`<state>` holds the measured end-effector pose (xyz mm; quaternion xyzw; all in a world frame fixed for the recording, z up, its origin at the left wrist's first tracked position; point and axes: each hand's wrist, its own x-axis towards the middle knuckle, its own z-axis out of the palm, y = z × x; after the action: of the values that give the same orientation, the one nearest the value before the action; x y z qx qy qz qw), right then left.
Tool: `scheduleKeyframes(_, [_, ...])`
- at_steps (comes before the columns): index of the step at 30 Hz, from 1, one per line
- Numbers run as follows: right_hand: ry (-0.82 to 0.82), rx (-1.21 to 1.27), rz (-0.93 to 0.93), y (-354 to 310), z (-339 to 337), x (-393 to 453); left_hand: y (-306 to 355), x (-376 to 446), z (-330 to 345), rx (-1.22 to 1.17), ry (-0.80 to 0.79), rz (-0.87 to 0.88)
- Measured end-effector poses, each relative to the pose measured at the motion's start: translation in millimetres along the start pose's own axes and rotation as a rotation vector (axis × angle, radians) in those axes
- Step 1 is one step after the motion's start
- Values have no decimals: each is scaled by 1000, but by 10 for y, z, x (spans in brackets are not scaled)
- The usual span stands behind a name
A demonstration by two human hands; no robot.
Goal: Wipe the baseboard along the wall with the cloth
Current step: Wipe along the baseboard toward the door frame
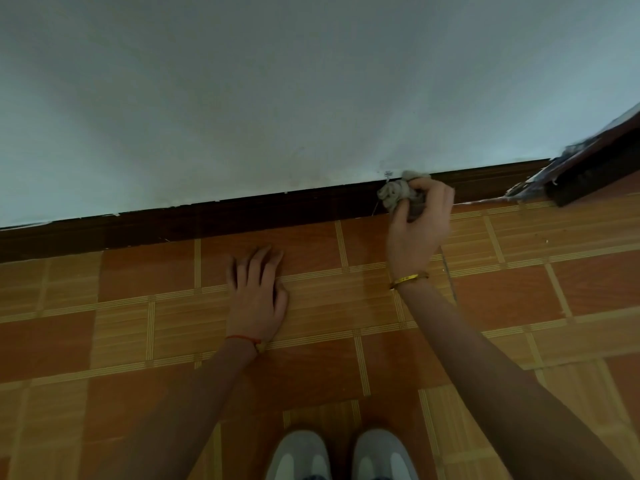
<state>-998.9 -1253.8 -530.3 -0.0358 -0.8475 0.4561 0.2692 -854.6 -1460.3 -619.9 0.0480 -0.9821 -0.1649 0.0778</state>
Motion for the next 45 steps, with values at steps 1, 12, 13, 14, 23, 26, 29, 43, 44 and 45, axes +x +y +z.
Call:
scheduleKeyframes(1, [-46, -3, -20, -30, 30, -45, -7, 1, 4, -2, 3, 1])
scheduleKeyframes(12, [-168, -165, 107, 398, -52, -10, 54, -1, 22, 4, 28, -38])
scheduleKeyframes(13, [-195, -183, 111, 435, -51, -17, 114, 8, 28, -13, 42, -87])
scheduleKeyframes(14, [-234, -195, 90, 445, -29, -44, 194, 25, 36, -37, 58, -151])
scheduleKeyframes(23, [-475, -266, -174, 532, 48, -203, 852, 202, 204, -88, -7, -100])
scheduleKeyframes(26, [-403, -341, -165, 720, -119, -11, 877, 257, 285, -34, -65, -63])
scheduleKeyframes(29, [-275, -397, -2, 860, -238, 147, 852, 253, 337, 3, -83, -49])
scheduleKeyframes(43, [-126, -141, 82, 480, -102, 43, 863, 246, 320, 35, -54, -22])
scheduleKeyframes(44, [-86, -116, 86, 434, -119, 62, 863, 248, 324, 38, -53, -21])
scheduleKeyframes(45, [-63, -88, 82, 384, -126, 74, 864, 246, 327, 41, -52, -21])
